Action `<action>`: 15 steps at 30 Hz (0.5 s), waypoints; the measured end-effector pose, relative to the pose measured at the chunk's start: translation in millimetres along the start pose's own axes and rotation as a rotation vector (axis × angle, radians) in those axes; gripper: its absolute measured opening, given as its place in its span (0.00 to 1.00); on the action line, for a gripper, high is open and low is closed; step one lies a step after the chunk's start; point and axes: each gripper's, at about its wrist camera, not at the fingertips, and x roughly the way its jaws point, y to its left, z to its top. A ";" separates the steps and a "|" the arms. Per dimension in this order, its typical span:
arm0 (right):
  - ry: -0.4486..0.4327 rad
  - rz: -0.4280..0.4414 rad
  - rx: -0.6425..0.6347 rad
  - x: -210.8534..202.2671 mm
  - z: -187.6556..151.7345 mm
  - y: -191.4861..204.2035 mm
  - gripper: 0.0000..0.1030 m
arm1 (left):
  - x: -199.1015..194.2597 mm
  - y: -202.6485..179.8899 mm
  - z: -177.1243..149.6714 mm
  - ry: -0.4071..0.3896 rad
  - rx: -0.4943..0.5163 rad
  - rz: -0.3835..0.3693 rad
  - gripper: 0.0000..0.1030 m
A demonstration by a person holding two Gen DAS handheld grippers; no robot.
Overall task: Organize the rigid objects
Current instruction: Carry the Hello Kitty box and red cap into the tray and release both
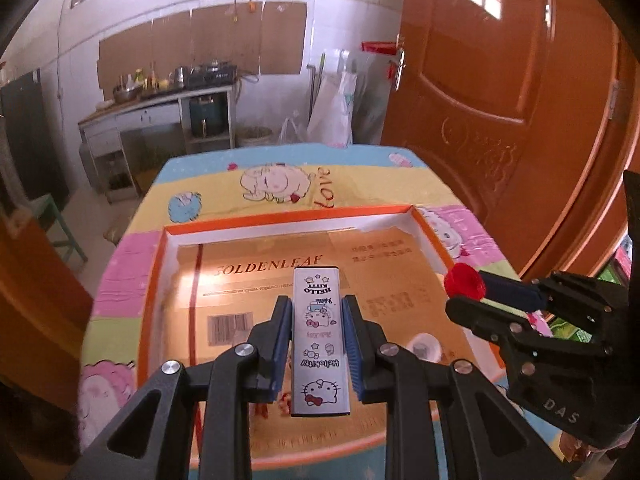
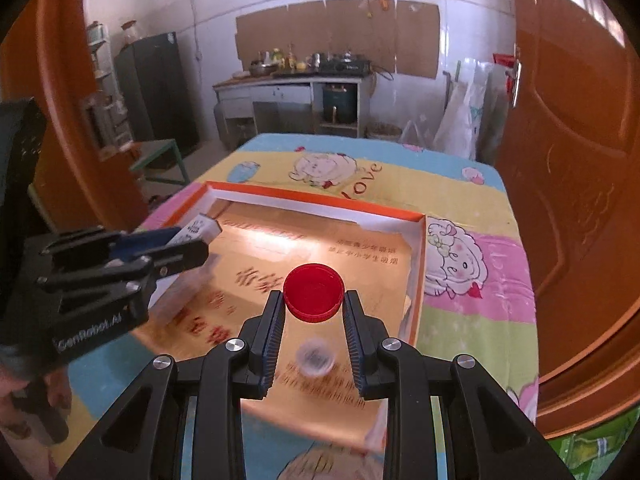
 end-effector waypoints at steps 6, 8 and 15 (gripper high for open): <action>0.059 0.003 0.052 42.1 13.6 -24.7 0.29 | 35.0 4.4 9.3 0.059 -0.013 0.004 0.25; 0.077 0.005 0.062 52.3 15.0 -30.3 0.29 | 47.8 6.7 9.4 0.081 -0.023 0.002 0.25; 0.134 -0.013 0.060 78.4 5.8 -34.1 0.29 | 73.8 7.8 1.6 0.135 -0.026 -0.019 0.25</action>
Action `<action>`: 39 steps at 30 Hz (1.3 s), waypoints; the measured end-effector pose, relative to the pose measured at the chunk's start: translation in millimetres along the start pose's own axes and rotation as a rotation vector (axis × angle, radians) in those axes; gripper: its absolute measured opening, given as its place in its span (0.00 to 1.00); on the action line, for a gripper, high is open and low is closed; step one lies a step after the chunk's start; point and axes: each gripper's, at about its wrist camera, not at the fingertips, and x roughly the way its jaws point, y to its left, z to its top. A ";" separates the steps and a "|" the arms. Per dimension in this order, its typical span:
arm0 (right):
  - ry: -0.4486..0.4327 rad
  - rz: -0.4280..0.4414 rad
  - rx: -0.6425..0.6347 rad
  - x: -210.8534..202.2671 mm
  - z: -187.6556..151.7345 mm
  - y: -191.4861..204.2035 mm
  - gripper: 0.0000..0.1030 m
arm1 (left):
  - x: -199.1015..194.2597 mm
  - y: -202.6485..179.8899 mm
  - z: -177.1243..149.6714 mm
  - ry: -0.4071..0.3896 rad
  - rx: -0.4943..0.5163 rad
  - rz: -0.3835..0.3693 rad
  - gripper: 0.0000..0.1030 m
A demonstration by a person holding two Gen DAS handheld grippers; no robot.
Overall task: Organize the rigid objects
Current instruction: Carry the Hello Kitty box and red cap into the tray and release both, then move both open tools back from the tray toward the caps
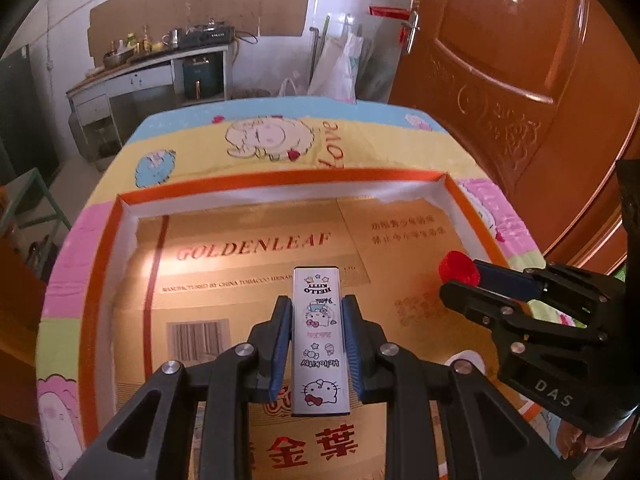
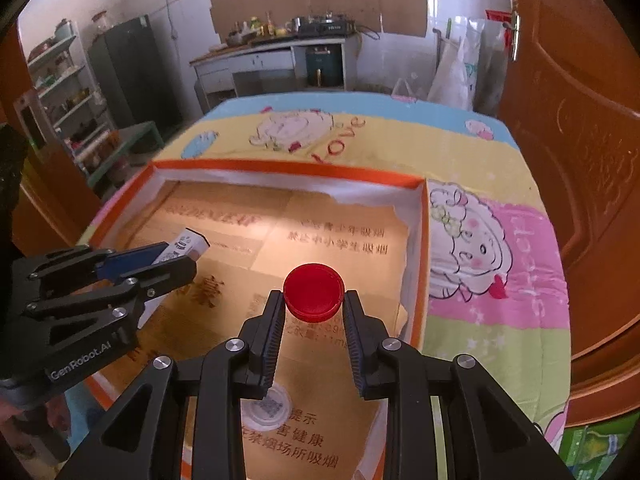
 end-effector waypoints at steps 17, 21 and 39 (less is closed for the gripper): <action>0.031 -0.047 -0.030 15.7 -4.3 5.9 0.31 | 8.6 8.4 -4.3 0.005 -0.003 -0.013 0.46; 0.016 -0.031 -0.017 12.1 -4.4 4.6 0.39 | 2.0 9.2 -5.0 -0.016 -0.010 -0.030 0.47; -0.121 -0.052 0.015 -58.0 -15.2 17.5 0.47 | -114.1 2.9 -27.8 -0.265 -0.039 -0.035 0.47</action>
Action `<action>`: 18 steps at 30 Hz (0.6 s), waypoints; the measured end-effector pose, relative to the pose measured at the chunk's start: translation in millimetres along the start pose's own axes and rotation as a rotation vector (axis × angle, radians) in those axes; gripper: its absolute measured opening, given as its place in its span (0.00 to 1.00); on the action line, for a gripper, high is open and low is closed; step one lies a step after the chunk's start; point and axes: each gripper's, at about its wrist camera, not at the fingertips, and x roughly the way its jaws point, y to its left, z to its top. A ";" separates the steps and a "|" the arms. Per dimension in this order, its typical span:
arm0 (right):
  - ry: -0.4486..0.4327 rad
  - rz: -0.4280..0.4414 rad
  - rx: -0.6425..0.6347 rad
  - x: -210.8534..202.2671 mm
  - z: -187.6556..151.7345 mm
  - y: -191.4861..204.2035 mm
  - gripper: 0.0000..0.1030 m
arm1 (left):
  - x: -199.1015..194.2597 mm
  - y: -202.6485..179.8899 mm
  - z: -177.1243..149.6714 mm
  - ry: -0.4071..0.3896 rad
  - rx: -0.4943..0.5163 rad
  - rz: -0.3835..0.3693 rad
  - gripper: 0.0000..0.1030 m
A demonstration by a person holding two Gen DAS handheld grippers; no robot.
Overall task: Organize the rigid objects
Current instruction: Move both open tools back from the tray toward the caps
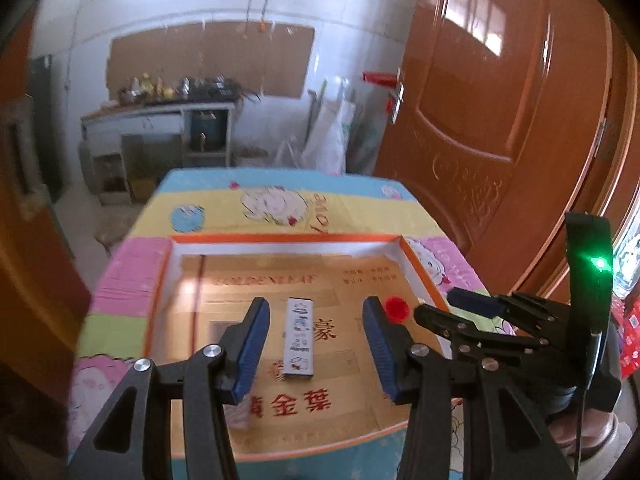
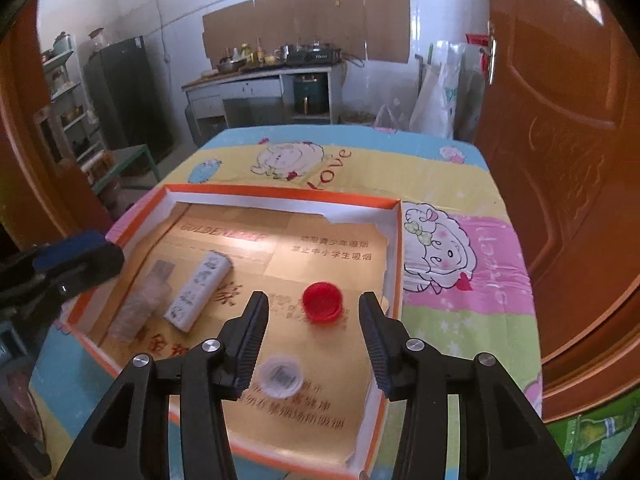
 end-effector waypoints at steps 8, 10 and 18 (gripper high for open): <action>-0.036 0.016 -0.034 -53.3 -31.4 35.2 0.47 | -56.2 -1.6 -25.1 -0.070 0.013 0.016 0.47; -0.047 0.025 -0.040 -67.2 -41.8 43.1 0.47 | -68.6 -0.5 -33.0 -0.076 0.013 0.018 0.47; -0.096 0.016 -0.049 -106.9 -81.3 70.9 0.47 | -113.0 7.1 -68.4 -0.099 0.009 0.036 0.47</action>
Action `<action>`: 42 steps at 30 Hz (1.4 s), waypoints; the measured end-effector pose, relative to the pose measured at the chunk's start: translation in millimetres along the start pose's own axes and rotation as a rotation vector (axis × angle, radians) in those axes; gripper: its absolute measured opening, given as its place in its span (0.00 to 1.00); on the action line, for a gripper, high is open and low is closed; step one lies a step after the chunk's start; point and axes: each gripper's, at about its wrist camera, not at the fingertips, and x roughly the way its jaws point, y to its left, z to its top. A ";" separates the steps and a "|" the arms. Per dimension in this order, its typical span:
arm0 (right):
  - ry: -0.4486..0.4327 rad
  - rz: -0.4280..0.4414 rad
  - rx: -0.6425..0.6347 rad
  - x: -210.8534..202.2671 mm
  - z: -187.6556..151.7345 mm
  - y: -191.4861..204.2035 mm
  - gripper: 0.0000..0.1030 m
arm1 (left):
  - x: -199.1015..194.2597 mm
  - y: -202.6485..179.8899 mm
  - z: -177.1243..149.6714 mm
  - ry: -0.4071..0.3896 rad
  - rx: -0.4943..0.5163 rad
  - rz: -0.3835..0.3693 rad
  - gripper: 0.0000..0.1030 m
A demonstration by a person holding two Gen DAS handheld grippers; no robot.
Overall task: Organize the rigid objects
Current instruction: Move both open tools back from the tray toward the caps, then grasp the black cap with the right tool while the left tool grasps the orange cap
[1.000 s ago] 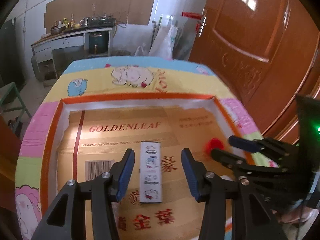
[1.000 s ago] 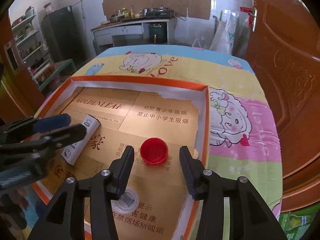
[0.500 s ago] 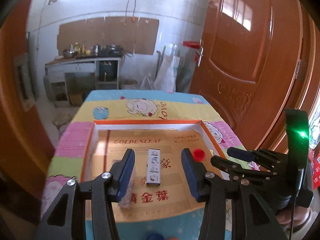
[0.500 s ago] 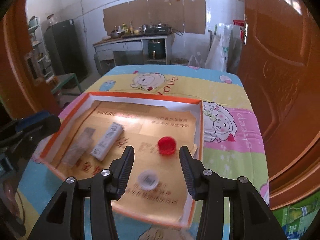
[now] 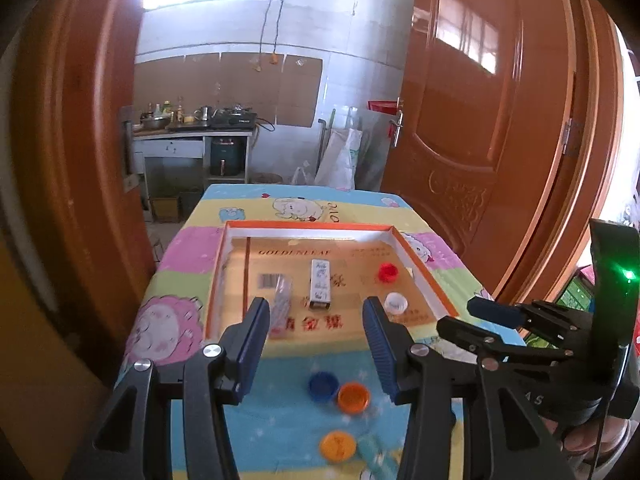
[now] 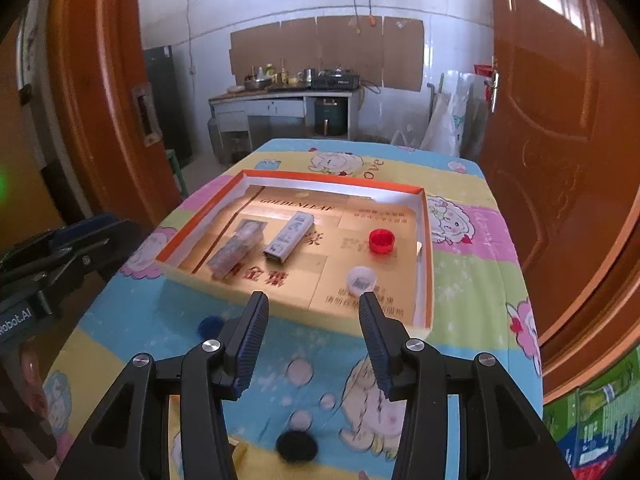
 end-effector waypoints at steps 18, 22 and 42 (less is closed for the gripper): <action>-0.030 -0.012 0.058 -43.2 -75.5 27.8 0.47 | -28.8 1.7 -66.4 0.044 0.013 0.002 0.47; -0.016 -0.020 0.062 -39.8 -88.1 27.6 0.47 | -17.5 0.2 -79.9 0.092 0.017 -0.015 0.47; 0.165 0.016 0.097 11.0 -104.3 7.5 0.47 | 2.8 -0.5 -100.6 0.181 0.048 -0.015 0.47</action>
